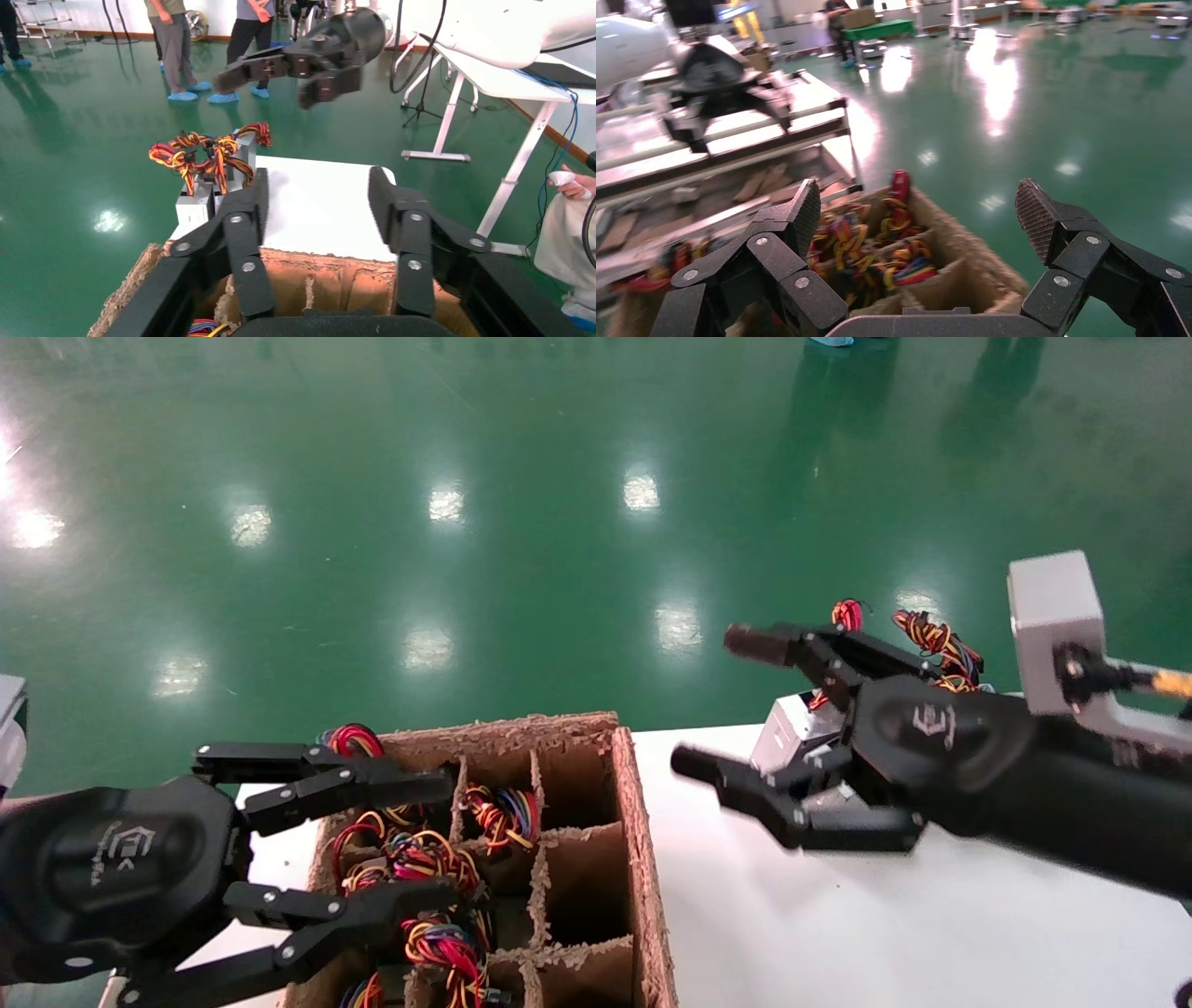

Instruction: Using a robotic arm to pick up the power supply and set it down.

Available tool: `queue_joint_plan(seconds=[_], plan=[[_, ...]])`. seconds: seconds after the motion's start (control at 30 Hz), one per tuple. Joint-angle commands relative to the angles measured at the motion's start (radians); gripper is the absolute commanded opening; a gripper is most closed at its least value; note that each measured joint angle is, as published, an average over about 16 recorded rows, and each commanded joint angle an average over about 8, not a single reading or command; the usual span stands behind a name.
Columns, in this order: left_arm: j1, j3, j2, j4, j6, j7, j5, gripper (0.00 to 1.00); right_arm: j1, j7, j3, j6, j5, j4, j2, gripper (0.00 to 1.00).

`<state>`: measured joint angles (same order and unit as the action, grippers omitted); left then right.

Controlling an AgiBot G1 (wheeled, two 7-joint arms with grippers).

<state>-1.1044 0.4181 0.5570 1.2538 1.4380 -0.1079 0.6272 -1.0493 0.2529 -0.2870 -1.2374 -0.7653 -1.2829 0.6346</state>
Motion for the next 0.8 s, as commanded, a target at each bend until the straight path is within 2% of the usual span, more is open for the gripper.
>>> queue_joint_plan(seconds=[0.03, 0.5, 0.67, 0.8], plan=[[0.000, 0.000, 0.000, 0.000, 0.000, 0.000, 0.000, 1.00, -0.003, -0.009, 0.001, -0.035, 0.005, 0.000, -0.003, 1.00], [0.000, 0.000, 0.000, 0.000, 0.000, 0.000, 0.000, 1.00, -0.025, -0.065, 0.007, -0.262, 0.035, -0.001, -0.024, 1.00], [0.000, 0.000, 0.000, 0.000, 0.000, 0.000, 0.000, 1.00, -0.028, -0.072, 0.008, -0.292, 0.039, -0.001, -0.027, 1.00], [0.000, 0.000, 0.000, 0.000, 0.000, 0.000, 0.000, 1.00, -0.028, -0.070, 0.008, -0.285, 0.040, -0.001, -0.026, 1.00]])
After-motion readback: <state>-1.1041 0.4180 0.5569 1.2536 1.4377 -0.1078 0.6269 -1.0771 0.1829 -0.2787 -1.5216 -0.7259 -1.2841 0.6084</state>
